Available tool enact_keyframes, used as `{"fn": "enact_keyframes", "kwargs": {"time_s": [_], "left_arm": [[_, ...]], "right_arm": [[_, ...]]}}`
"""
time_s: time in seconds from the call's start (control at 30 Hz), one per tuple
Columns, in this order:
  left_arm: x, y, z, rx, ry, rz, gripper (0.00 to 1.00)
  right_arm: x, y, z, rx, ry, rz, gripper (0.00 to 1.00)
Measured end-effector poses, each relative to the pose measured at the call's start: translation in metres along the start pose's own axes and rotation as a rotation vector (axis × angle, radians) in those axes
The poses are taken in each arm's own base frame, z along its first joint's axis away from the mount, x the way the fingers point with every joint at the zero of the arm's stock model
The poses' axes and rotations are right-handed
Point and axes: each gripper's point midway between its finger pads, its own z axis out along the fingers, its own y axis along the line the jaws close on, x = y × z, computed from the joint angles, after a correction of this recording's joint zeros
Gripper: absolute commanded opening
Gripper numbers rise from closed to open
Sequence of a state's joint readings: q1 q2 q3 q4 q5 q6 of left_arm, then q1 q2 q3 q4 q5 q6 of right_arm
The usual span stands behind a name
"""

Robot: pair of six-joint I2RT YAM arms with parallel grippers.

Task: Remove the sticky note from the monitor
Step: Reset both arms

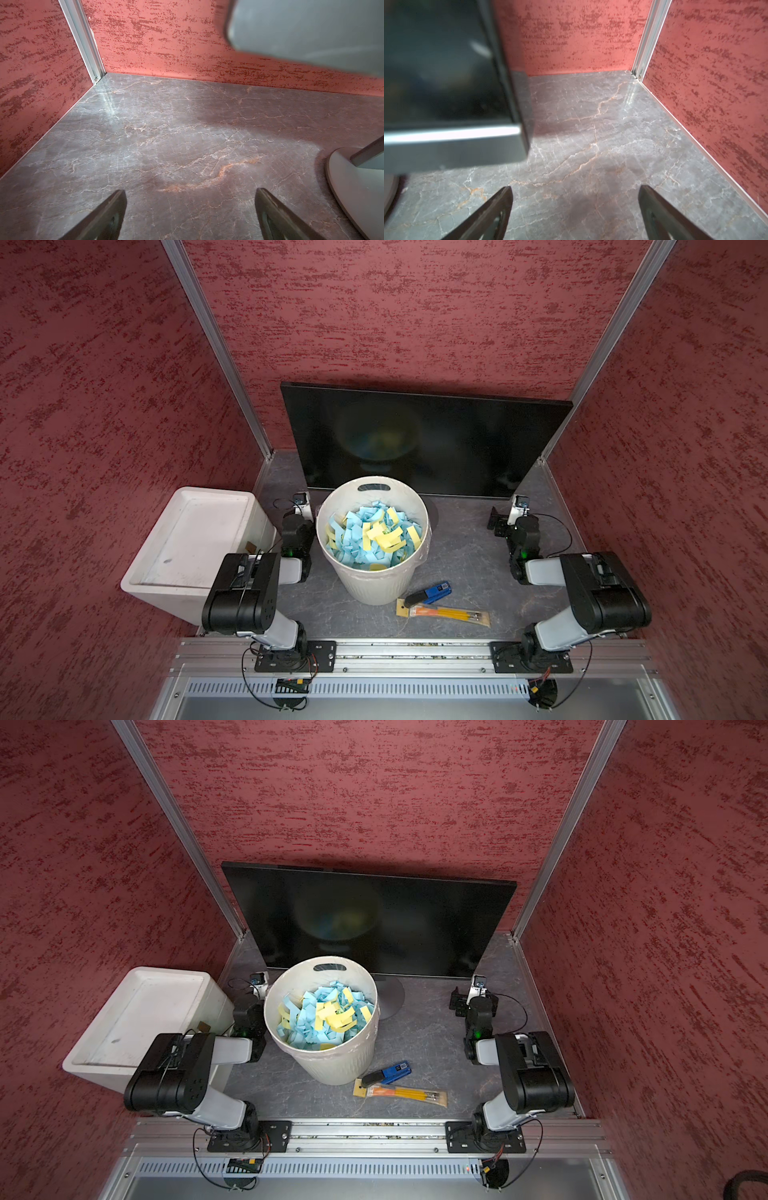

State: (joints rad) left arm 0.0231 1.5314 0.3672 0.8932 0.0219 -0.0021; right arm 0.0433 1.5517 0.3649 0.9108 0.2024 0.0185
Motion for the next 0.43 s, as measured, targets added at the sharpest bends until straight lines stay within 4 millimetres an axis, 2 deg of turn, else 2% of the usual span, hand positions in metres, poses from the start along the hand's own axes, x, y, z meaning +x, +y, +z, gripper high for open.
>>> {"fn": "enact_keyframes", "kwargs": {"time_s": [0.43], "left_arm": [[0.0008,0.0001,0.0000,0.000,0.003,0.000,1.00]], "right_arm": [[-0.0024,0.0004,0.0000,-0.002,-0.010,0.002,0.98]]}}
